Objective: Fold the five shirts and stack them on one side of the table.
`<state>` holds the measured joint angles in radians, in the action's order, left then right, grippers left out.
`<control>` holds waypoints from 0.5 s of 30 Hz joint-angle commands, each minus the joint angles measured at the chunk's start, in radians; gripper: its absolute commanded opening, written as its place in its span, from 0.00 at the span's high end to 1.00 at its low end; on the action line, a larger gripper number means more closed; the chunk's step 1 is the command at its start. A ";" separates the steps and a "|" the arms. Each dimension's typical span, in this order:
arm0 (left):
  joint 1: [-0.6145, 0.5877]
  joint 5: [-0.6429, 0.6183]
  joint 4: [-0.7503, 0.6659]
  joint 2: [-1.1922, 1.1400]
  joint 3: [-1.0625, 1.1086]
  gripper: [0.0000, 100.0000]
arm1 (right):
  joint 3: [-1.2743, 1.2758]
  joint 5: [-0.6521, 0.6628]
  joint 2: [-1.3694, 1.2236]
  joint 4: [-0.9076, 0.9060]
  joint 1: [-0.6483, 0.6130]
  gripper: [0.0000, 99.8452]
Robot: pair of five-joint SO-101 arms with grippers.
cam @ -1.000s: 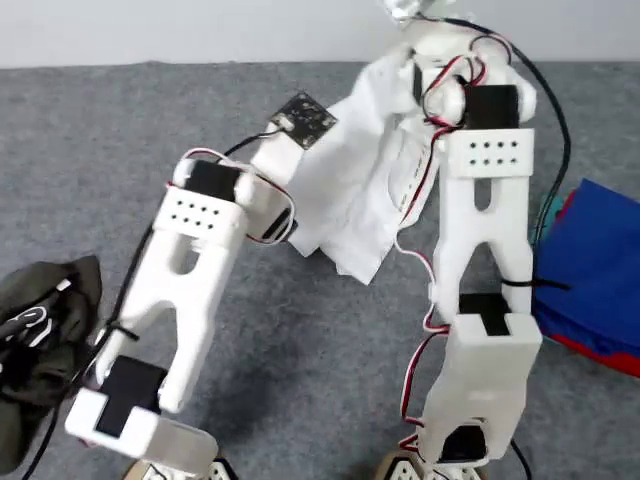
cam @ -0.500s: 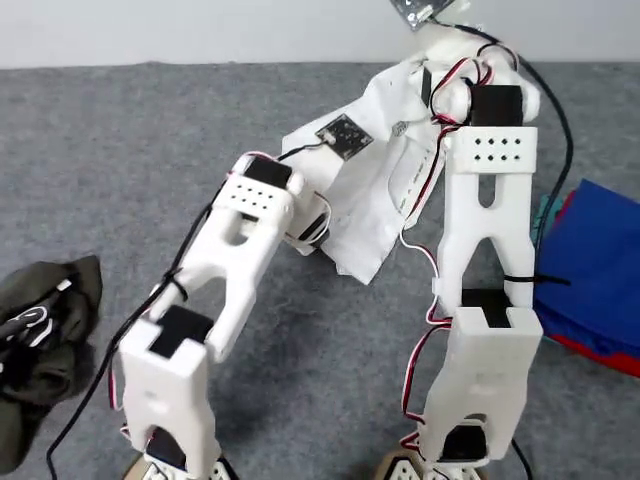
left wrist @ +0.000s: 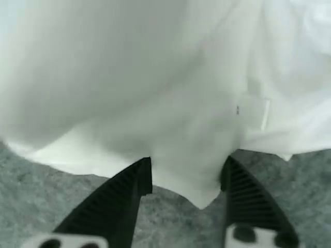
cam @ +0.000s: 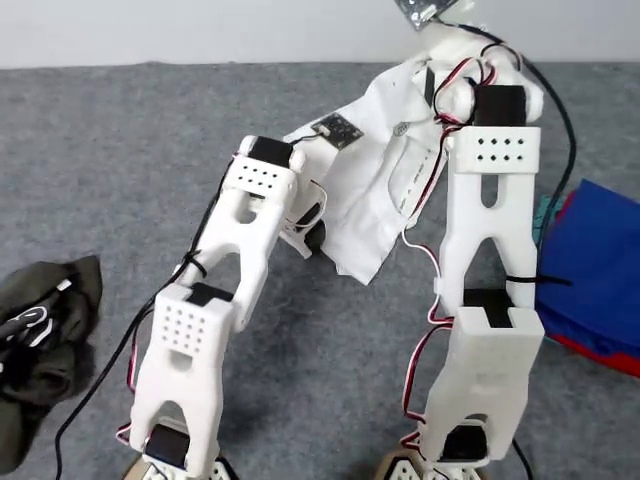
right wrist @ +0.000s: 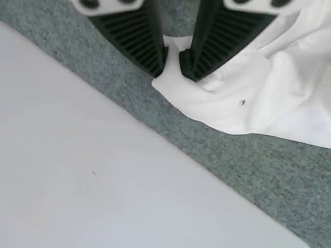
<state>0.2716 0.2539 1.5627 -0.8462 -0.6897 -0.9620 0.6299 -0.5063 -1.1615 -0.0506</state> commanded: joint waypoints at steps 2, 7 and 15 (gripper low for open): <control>0.020 0.005 0.061 -0.051 -0.127 0.77 | -0.009 -0.012 0.010 -0.008 0.012 0.99; 0.048 0.000 0.114 -0.114 -0.208 0.78 | -0.009 -0.009 0.010 -0.008 0.012 0.99; 0.041 0.003 0.118 -0.140 -0.271 0.90 | -0.009 -0.011 0.012 -0.008 0.042 0.99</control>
<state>0.3145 0.2539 1.6778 -1.0027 -0.9122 -0.9620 0.6299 -0.5063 -1.1615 -0.0322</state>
